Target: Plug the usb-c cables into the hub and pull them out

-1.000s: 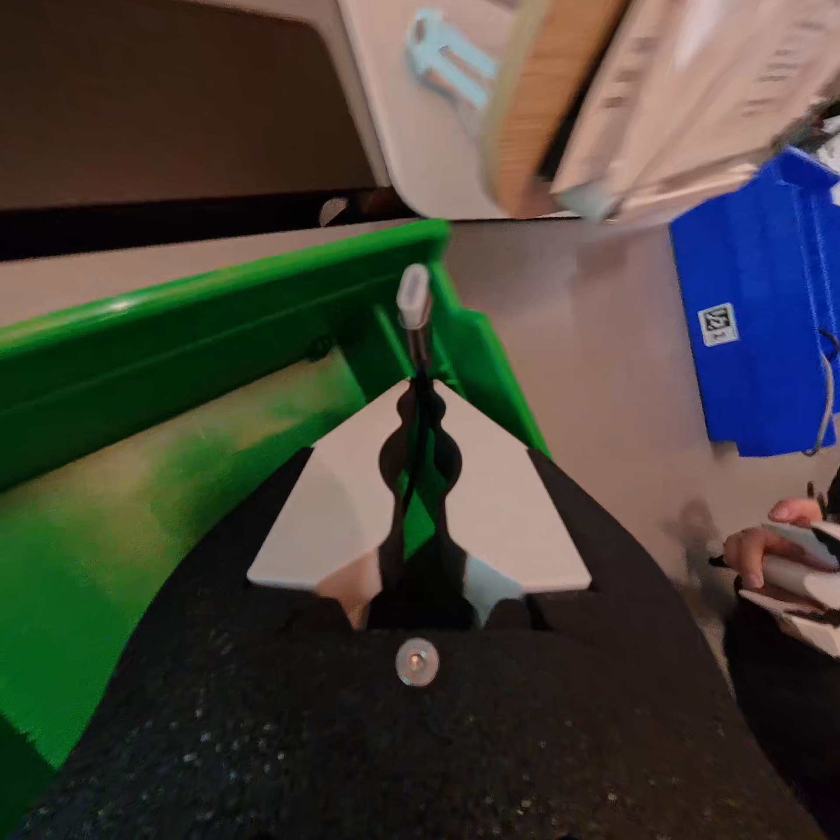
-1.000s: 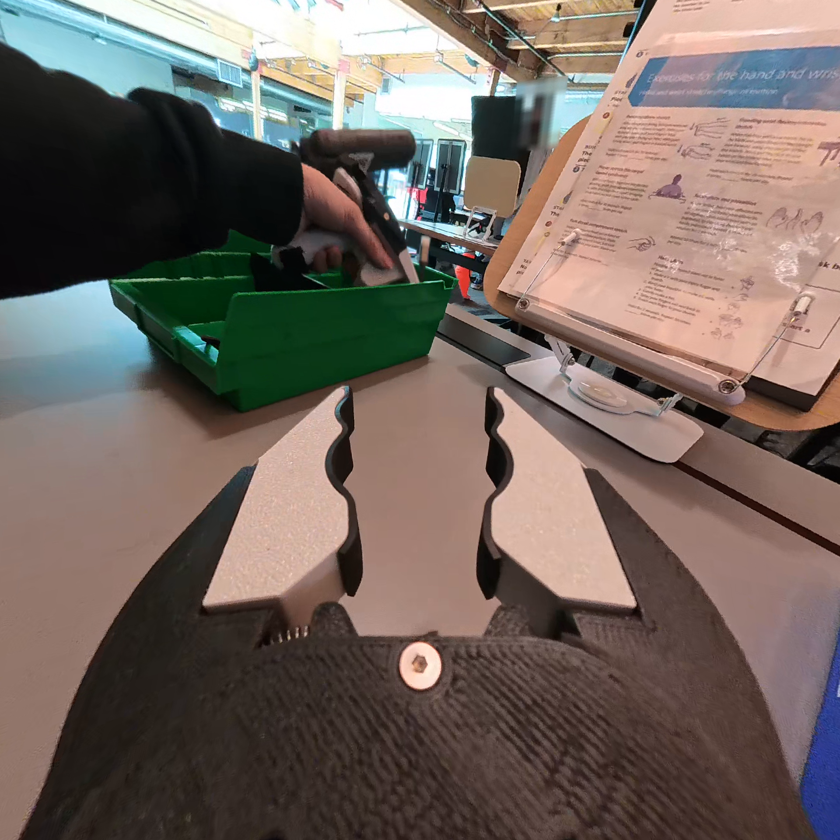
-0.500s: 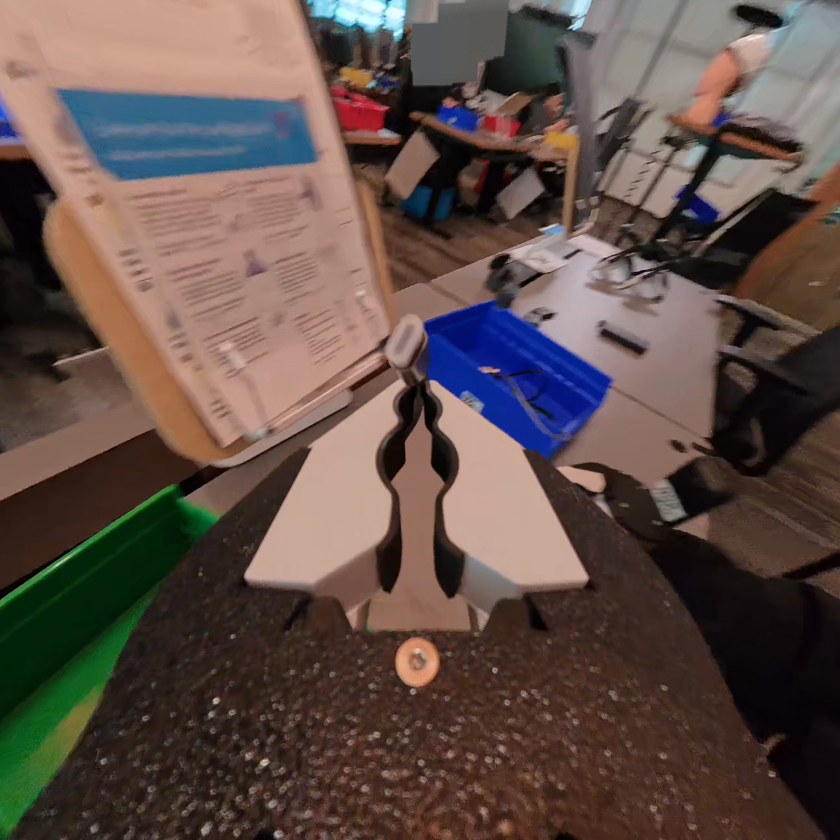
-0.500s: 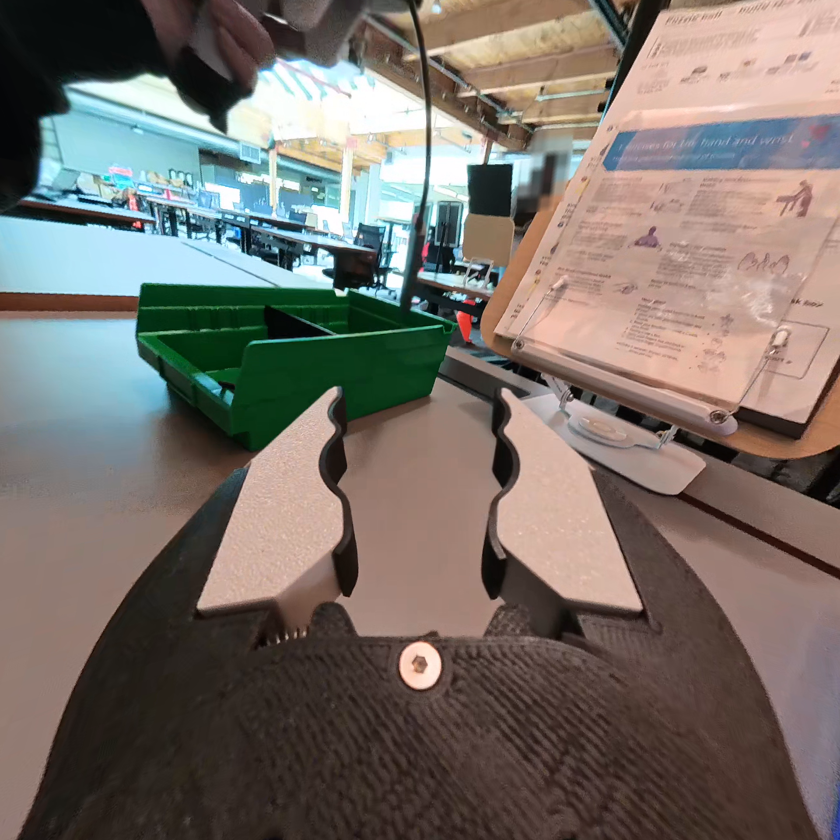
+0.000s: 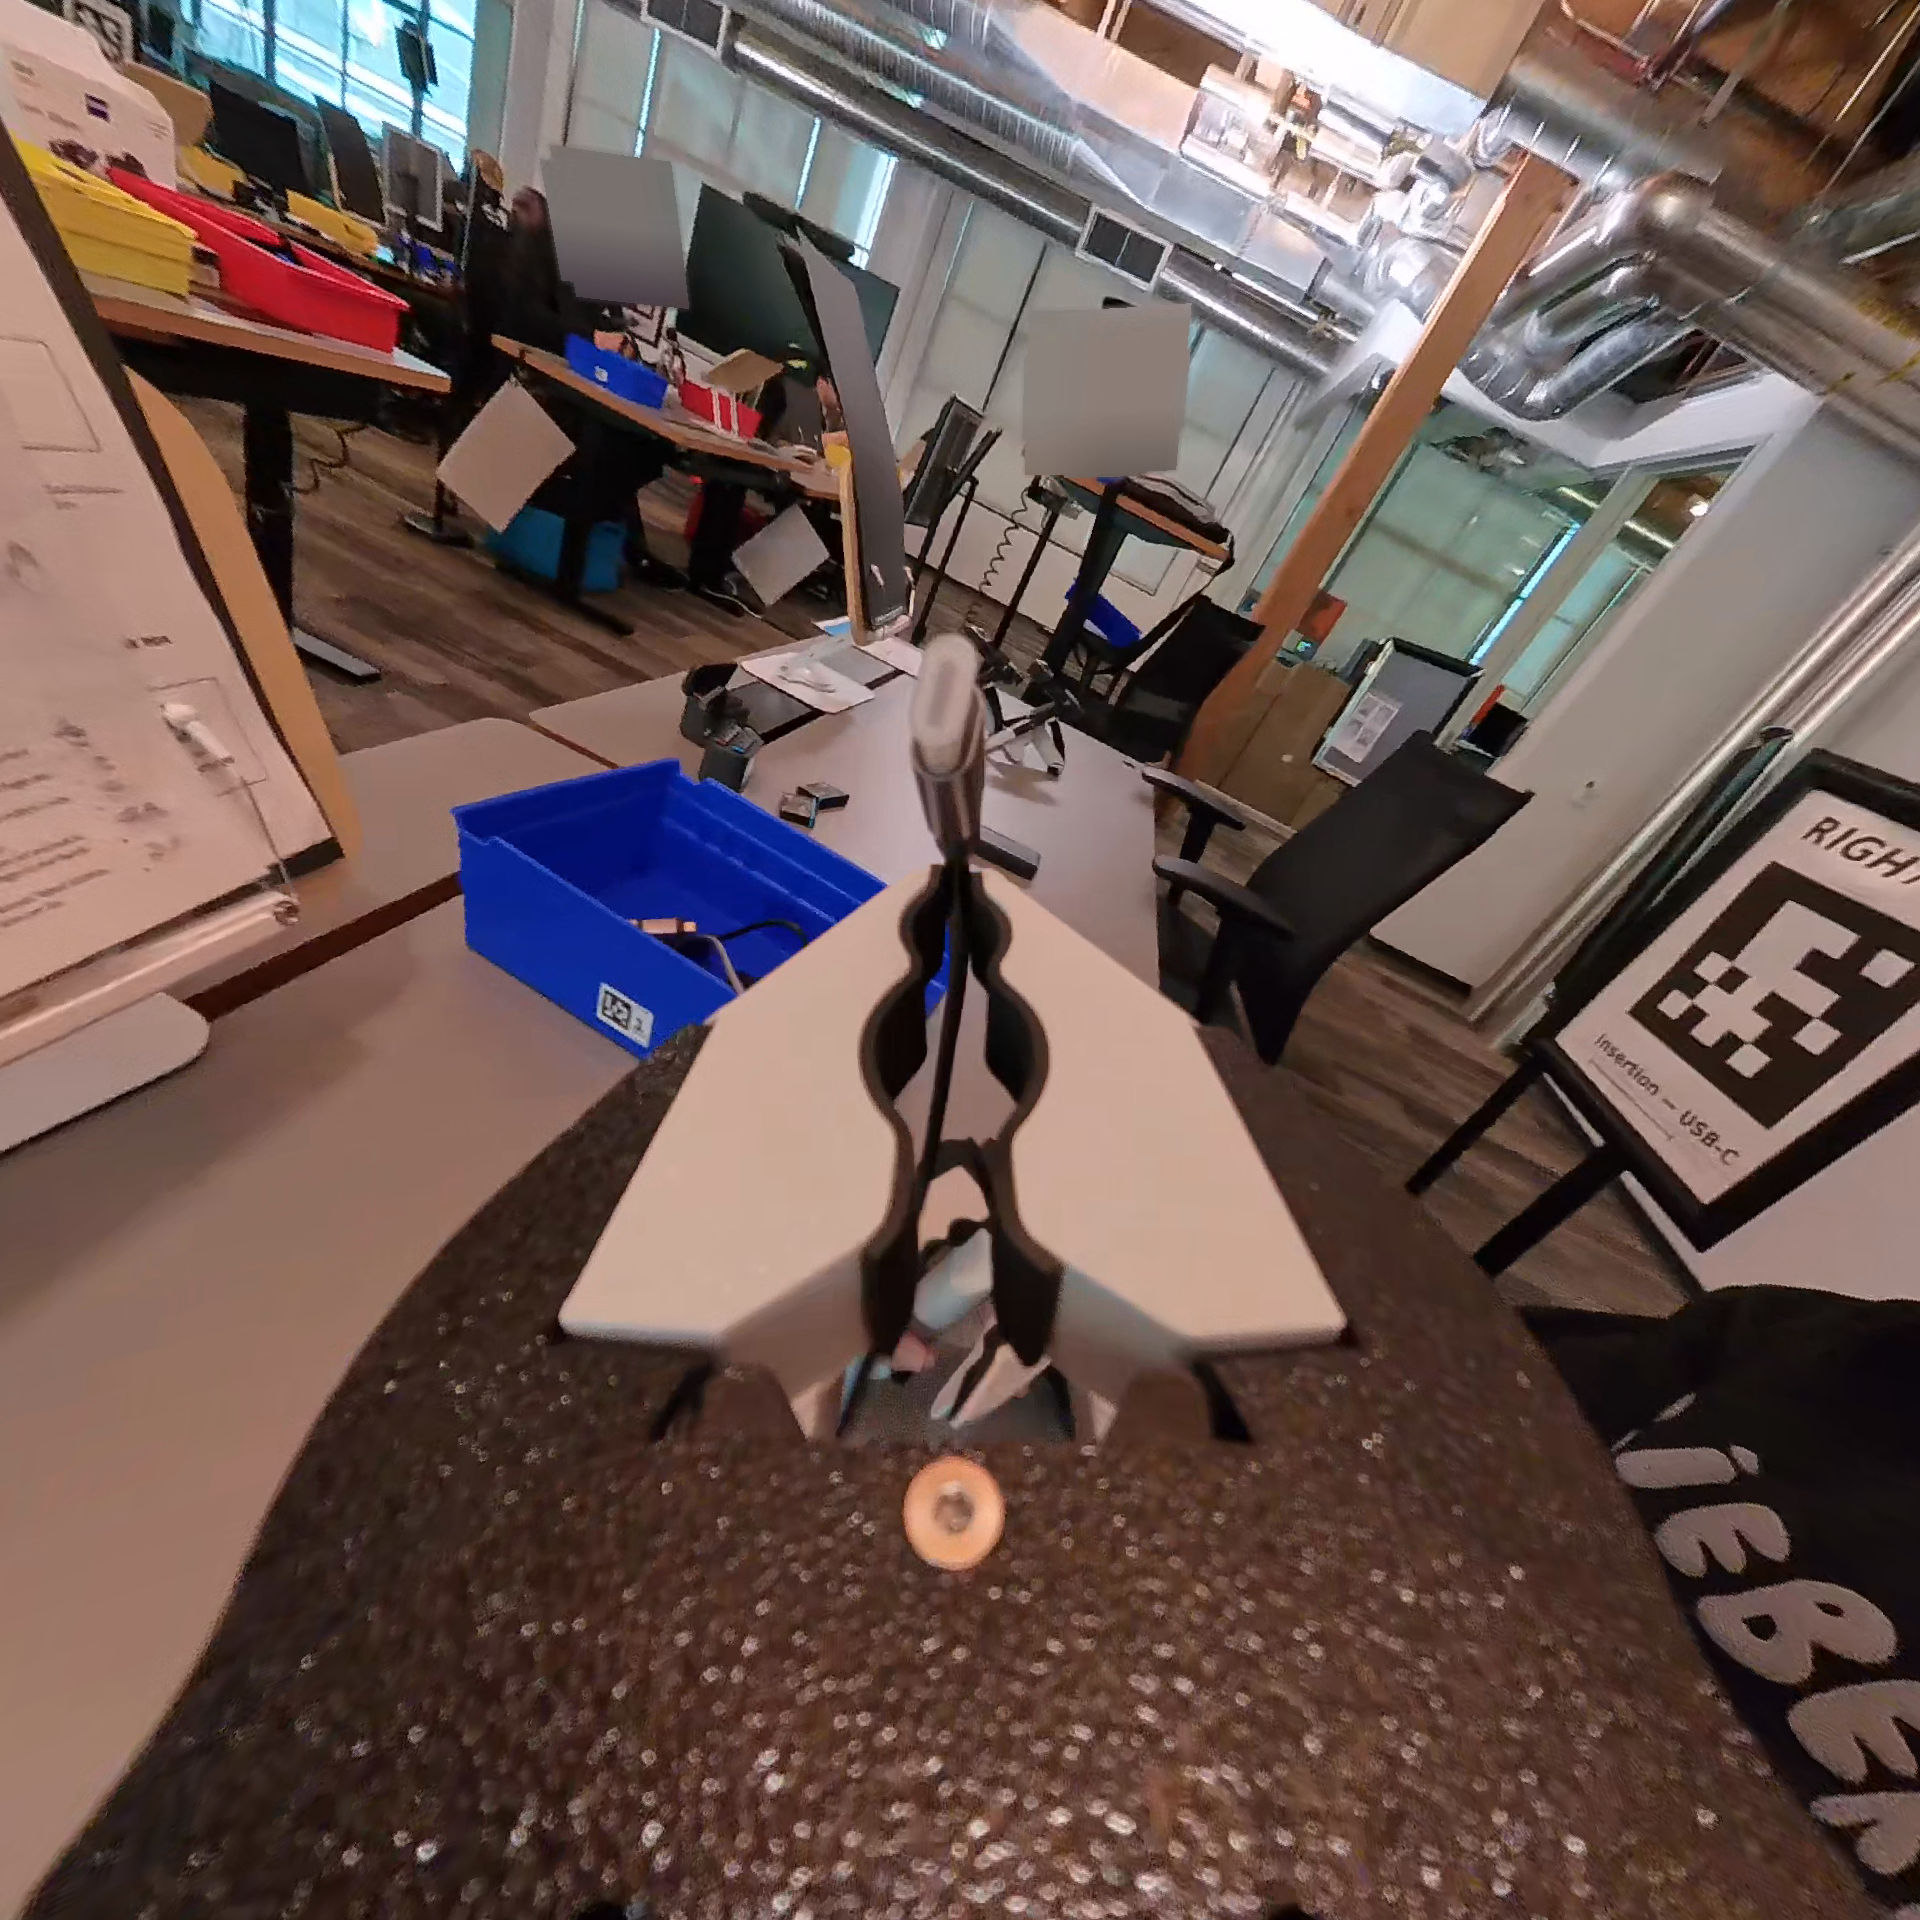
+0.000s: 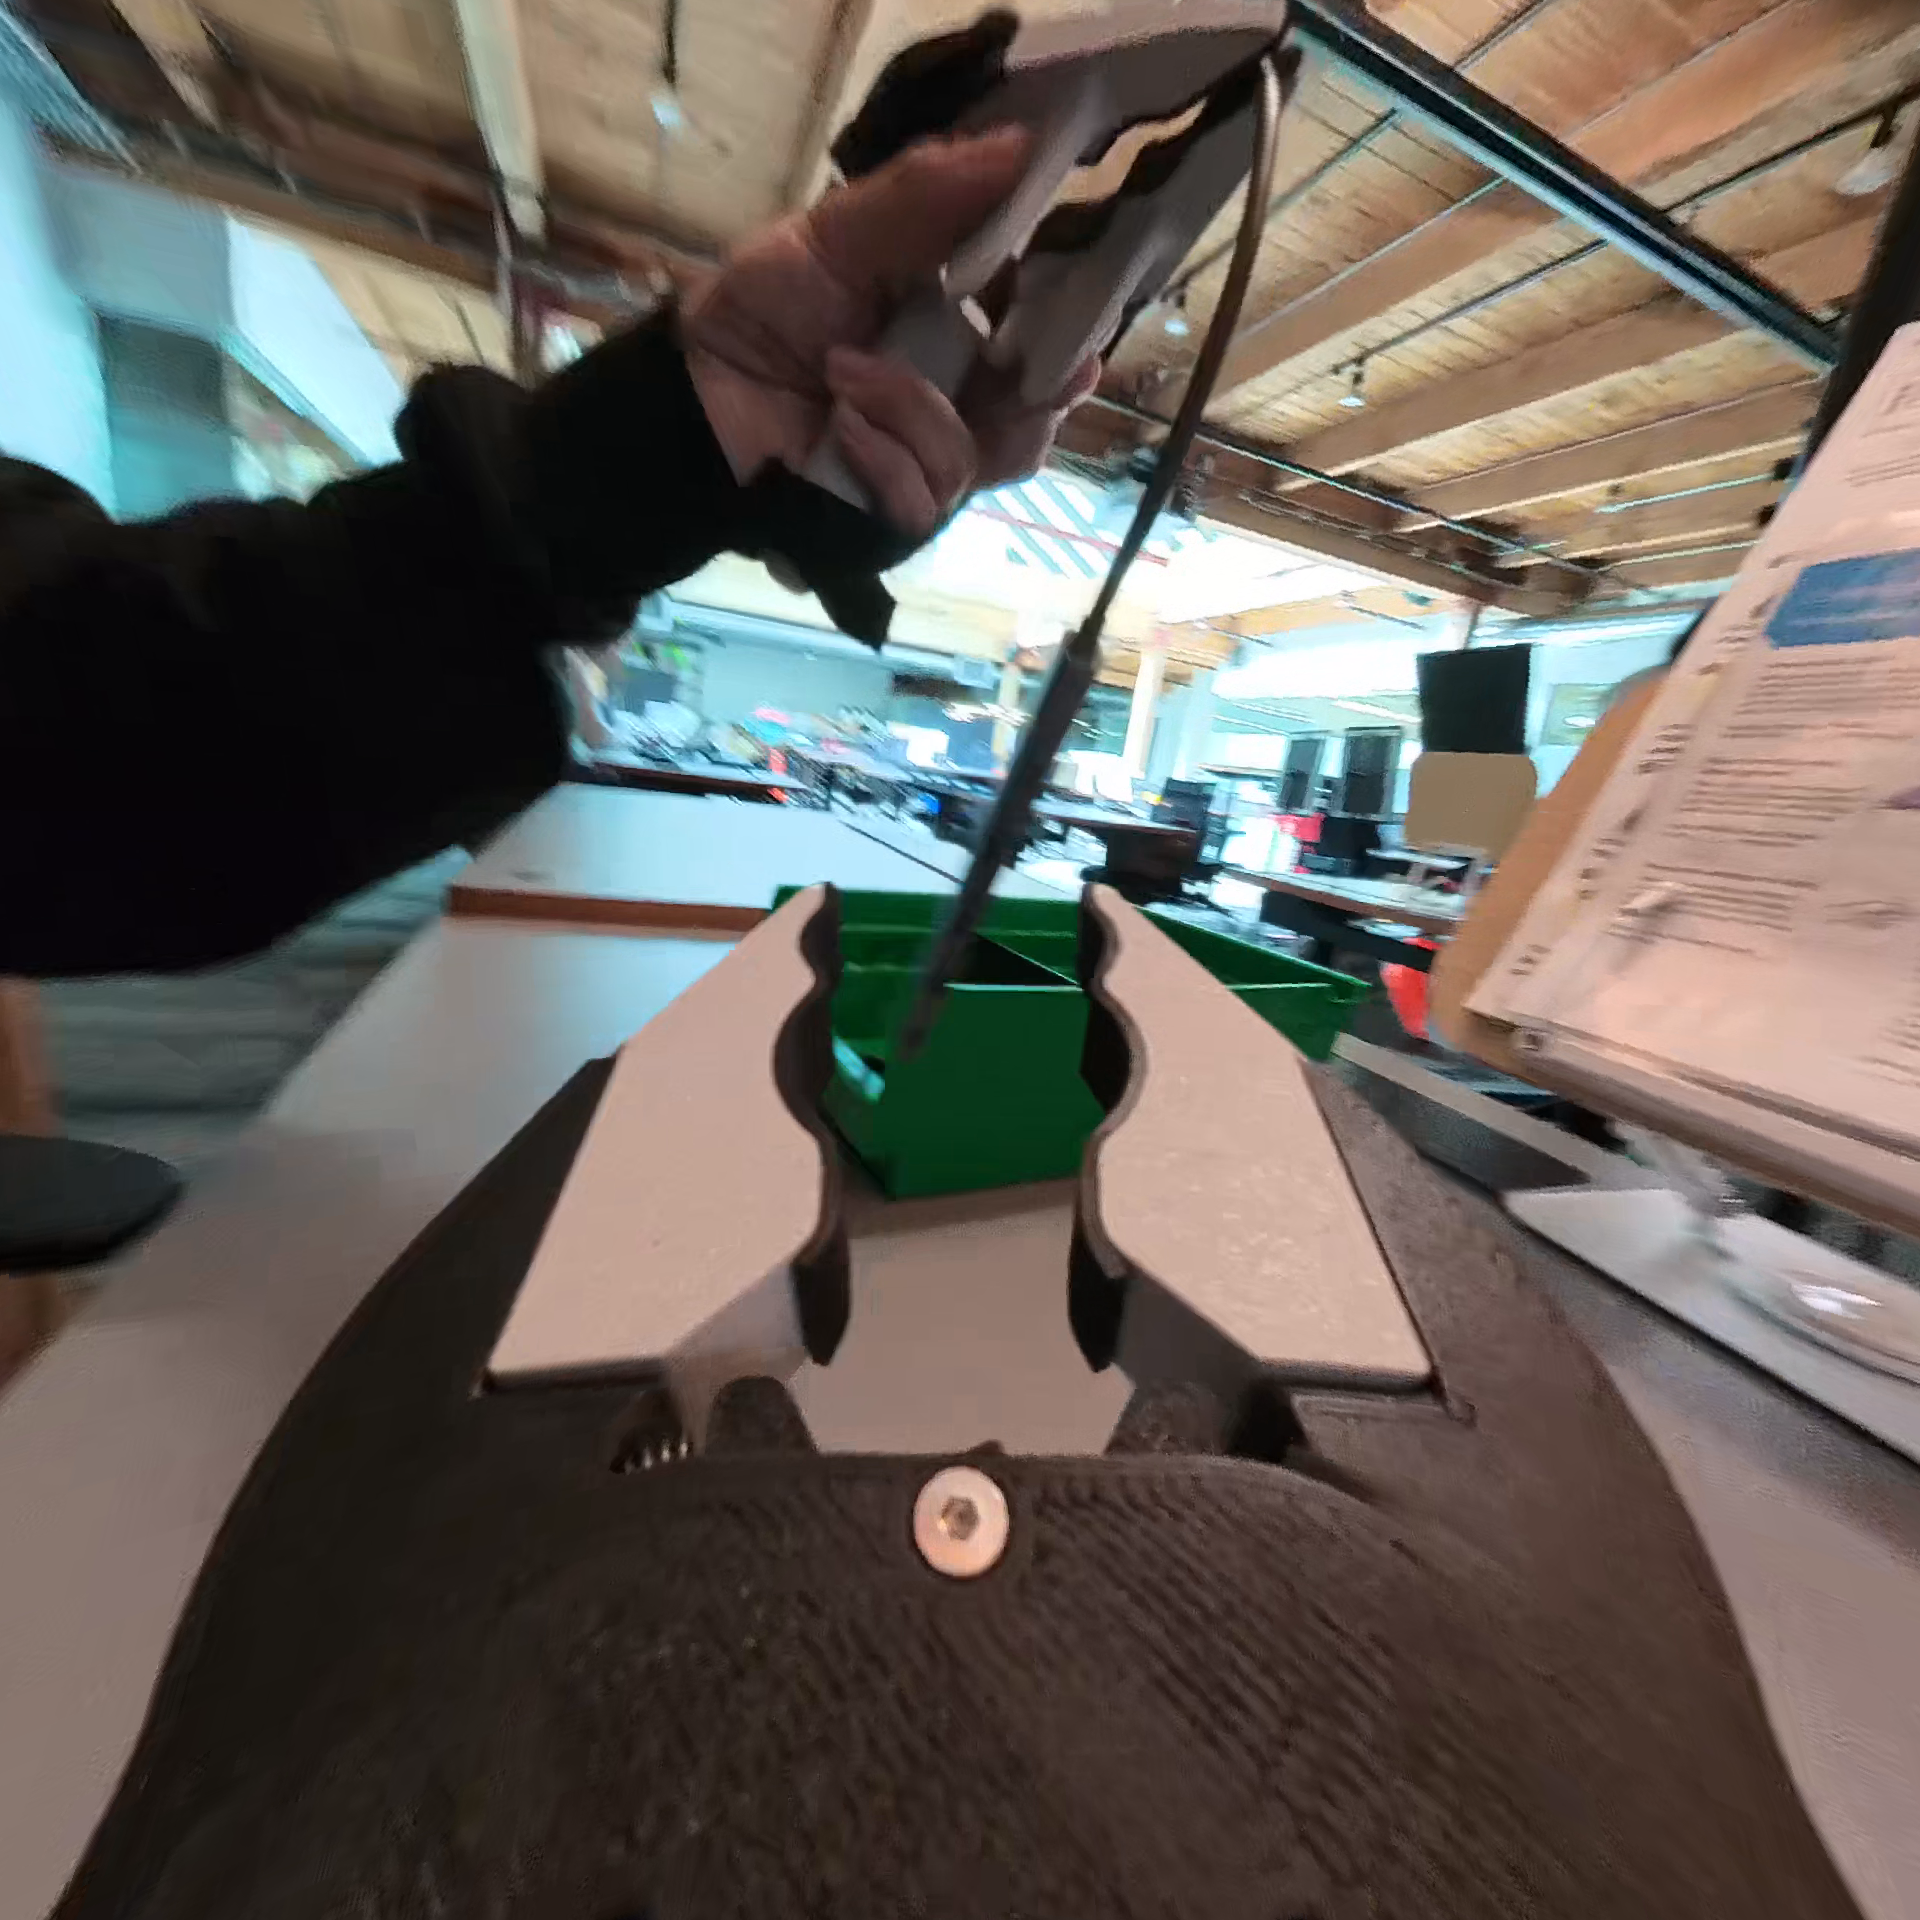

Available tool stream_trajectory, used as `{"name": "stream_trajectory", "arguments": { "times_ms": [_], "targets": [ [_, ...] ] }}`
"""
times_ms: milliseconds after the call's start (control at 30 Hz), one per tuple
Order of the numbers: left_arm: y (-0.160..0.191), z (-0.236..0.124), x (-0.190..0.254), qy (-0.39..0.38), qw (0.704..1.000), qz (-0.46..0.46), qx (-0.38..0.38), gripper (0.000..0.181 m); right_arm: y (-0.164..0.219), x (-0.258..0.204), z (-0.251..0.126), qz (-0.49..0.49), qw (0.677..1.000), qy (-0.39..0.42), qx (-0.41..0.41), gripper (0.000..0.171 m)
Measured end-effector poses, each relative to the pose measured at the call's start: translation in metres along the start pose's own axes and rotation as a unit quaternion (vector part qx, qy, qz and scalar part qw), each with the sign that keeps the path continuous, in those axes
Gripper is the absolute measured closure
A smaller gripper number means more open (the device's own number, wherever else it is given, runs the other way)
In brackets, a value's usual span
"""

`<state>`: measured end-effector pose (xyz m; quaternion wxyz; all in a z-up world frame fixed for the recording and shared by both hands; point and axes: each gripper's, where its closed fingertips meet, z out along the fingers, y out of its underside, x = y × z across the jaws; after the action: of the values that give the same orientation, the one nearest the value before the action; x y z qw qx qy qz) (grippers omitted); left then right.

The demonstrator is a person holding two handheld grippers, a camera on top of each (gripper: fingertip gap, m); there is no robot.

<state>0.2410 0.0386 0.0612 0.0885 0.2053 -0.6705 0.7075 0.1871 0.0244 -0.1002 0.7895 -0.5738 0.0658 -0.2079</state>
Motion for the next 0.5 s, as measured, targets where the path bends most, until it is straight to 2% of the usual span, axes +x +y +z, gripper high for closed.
{"name": "stream_trajectory", "arguments": {
  "times_ms": [67, 233, 367, 400, 433, 467, 500],
  "targets": [
    [0.005, 0.003, -0.001, -0.003, 1.0, -0.007, -0.01, 0.181, 0.002, 0.005, 0.0, 0.031, 0.999, 0.006, 0.0, 0.117],
    [0.007, 0.009, 0.016, 0.009, 1.0, 0.011, -0.016, 0.18, 0.014, 0.033, -0.003, -0.005, 0.995, 0.093, -0.033, 0.1],
    [0.012, 0.019, 0.026, 0.027, 0.999, 0.009, -0.025, 0.181, 0.024, 0.035, 0.0, -0.038, 0.991, 0.115, -0.058, 0.099],
    [0.014, 0.022, 0.028, 0.032, 0.999, 0.005, -0.025, 0.181, 0.026, 0.032, 0.001, -0.05, 0.991, 0.107, -0.066, 0.105],
    [0.015, 0.024, 0.03, 0.037, 0.999, 0.003, -0.025, 0.181, 0.028, 0.027, 0.002, -0.064, 0.991, 0.094, -0.073, 0.121],
    [0.016, 0.026, 0.031, 0.041, 0.999, 0.0, -0.024, 0.181, 0.029, 0.018, 0.004, -0.081, 0.991, 0.07, -0.078, 0.149],
    [0.015, 0.027, 0.031, 0.042, 0.999, -0.002, -0.019, 0.181, 0.031, 0.017, 0.005, -0.092, 0.99, 0.068, -0.084, 0.161]
  ]
}}
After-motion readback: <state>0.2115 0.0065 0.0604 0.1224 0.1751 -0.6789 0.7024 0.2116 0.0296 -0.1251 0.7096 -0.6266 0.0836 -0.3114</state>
